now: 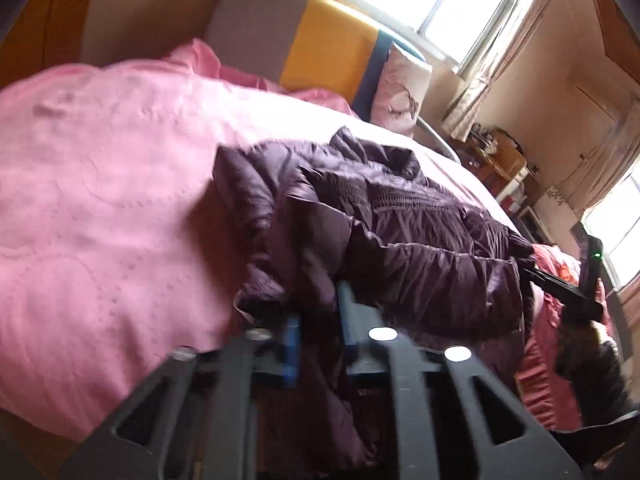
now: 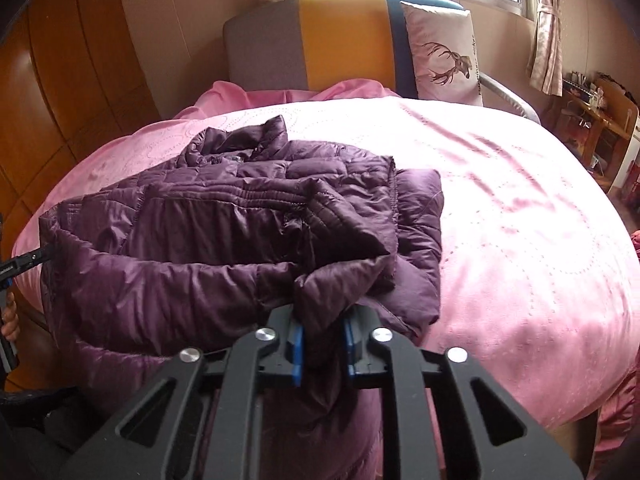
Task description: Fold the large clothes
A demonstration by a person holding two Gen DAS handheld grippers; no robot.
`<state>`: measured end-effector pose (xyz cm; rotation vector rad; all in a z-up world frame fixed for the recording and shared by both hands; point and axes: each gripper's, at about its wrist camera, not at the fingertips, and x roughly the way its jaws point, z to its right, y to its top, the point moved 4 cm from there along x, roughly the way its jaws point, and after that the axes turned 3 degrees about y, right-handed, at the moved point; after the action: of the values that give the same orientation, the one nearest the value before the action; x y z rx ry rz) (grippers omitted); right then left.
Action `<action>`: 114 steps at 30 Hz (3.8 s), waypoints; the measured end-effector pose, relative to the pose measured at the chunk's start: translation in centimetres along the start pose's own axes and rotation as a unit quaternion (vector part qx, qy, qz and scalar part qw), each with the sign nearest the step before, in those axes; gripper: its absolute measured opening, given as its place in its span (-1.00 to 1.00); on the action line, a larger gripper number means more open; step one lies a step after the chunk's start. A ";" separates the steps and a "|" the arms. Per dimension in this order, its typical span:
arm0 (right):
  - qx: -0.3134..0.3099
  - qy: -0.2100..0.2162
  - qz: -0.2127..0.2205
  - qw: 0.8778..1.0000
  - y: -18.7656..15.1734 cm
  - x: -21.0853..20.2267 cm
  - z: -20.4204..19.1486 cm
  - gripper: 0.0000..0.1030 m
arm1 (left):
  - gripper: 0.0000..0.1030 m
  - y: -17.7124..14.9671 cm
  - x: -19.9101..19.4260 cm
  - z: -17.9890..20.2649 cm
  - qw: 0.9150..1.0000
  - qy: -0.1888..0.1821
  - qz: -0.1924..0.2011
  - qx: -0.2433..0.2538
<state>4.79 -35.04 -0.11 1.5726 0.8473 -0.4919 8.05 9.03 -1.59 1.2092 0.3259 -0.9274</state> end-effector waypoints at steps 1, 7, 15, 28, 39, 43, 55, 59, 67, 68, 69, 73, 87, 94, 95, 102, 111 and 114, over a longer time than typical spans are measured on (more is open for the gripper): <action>-0.001 0.004 0.007 1.000 -0.3 -1.0 -0.2 -0.80 | -0.89 -0.2 -0.5 0.0 1.000 0.002 0.007 0.000; 0.002 0.026 0.047 0.999 1.5 -5.2 -0.3 -0.81 | -0.95 0.9 -2.7 0.3 0.999 0.003 0.037 0.011; 0.042 0.033 0.091 0.994 6.5 -4.6 0.7 -0.82 | -0.97 6.1 -2.8 0.5 0.996 0.010 0.086 0.009; 0.071 -0.031 0.034 0.996 6.4 3.0 3.1 -0.78 | -0.97 7.5 6.6 -1.0 0.997 0.077 0.016 0.011; 0.113 -0.027 0.040 0.992 4.2 2.7 5.2 -0.16 | 0.41 6.1 4.6 0.7 0.986 0.151 0.049 0.042; 0.113 -0.029 0.047 0.992 4.3 2.1 5.0 -0.05 | 0.41 5.8 3.9 1.0 0.982 0.171 0.051 0.060; 0.090 -0.033 0.041 0.995 5.4 2.6 4.1 0.02 | 0.41 5.3 3.4 1.3 0.980 0.179 0.051 0.073; 0.084 -0.033 0.030 0.995 5.5 3.6 4.1 -0.04 | 0.41 5.5 4.2 1.2 0.981 0.173 0.043 0.077; 0.056 -0.035 0.037 0.997 6.4 2.4 2.9 -0.78 | -0.93 5.8 6.7 0.0 0.993 0.109 0.005 0.044; 0.054 -0.033 0.043 0.997 6.8 1.8 2.7 -0.79 | -0.94 5.9 6.3 0.4 0.993 0.108 0.014 0.050; 0.053 -0.031 0.050 0.997 7.1 1.2 2.6 -0.80 | -0.96 6.1 5.9 0.5 0.993 0.107 0.021 0.055; 0.048 -0.013 0.084 0.995 9.1 -1.5 2.1 -0.80 | -0.96 7.3 3.9 0.8 0.993 0.097 0.045 0.056; 0.092 -0.078 0.066 0.991 14.5 7.6 4.8 -0.79 | -0.98 12.6 10.9 -1.6 0.990 0.138 0.019 0.002; 0.109 -0.120 0.015 0.987 11.9 13.5 7.5 -0.62 | -0.98 11.1 15.7 -2.7 0.985 0.170 -0.021 0.002; 0.114 -0.124 0.006 0.986 11.7 14.2 7.9 -0.58 | -0.98 11.0 16.0 -2.8 0.984 0.175 -0.025 0.004; 0.156 -0.113 -0.003 0.981 11.4 14.1 10.3 -0.05 | -0.52 11.2 15.6 -2.7 0.977 0.209 -0.028 0.007; 0.062 0.014 0.054 0.997 13.5 6.9 3.4 -0.04 | 0.19 11.2 7.7 2.2 0.988 0.128 0.073 0.043; 0.003 0.072 0.010 0.997 13.2 8.4 -1.9 -0.04 | 0.19 9.9 8.1 5.8 0.990 0.087 0.060 0.088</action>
<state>19.87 -31.31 2.85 1.6345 0.9393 -0.3697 19.04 0.86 1.55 1.4614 0.3102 -0.7592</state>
